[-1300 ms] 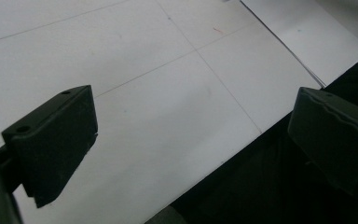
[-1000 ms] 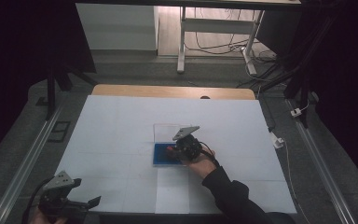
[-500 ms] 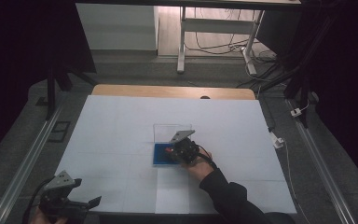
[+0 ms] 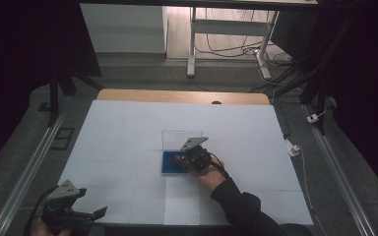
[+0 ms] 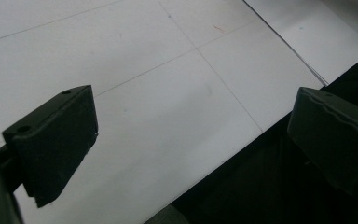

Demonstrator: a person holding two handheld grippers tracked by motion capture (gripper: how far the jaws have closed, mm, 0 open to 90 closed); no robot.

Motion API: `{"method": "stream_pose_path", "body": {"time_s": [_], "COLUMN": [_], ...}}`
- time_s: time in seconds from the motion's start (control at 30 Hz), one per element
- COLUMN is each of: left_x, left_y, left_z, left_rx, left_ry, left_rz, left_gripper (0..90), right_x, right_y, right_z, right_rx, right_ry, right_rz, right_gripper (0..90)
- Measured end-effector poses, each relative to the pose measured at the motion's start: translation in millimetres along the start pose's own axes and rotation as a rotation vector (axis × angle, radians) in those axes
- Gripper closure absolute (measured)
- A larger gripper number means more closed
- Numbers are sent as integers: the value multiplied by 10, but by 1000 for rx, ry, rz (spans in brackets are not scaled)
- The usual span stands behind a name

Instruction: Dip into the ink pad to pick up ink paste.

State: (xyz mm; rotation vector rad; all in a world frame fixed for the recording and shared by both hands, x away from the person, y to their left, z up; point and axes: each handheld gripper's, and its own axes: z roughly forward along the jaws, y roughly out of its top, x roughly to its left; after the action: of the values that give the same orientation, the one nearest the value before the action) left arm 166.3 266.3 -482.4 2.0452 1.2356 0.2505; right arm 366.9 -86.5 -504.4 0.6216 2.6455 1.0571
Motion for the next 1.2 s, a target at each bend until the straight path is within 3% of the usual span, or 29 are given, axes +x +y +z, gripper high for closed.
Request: {"method": "stream_pose_path", "body": {"time_s": [0.13,0.2,0.23,0.3,0.43,0.67,0.93,1.2], "left_x": [-3,-5,-5,-5,-2,7,12,9], "left_y": [0,-1,-1,0,0,-5,-5,-5], "left_z": [0,-1,-1,0,1,-3,-4,-2], "left_rx": [1,1,0,0,0,-4,-4,-4], "left_ry": [3,5,4,5,2,-3,-5,-2], "left_rz": [2,4,3,3,3,-3,-4,-5], "left_gripper": [20,20,20,20,21,21,21,21], "right_x": [69,37,-23,-37,4,-64,-58,-88], "right_y": [8,1,-23,-28,8,9,37,79], "right_z": [0,-2,0,-2,-3,-12,-20,-136], "right_rx": [9,4,-17,-19,5,5,16,-25], "right_ry": [-40,-22,13,22,-1,35,31,38], "right_rz": [-55,-22,22,33,1,50,50,55], "right_gripper": [813,813,813,813,810,808,807,807]}}
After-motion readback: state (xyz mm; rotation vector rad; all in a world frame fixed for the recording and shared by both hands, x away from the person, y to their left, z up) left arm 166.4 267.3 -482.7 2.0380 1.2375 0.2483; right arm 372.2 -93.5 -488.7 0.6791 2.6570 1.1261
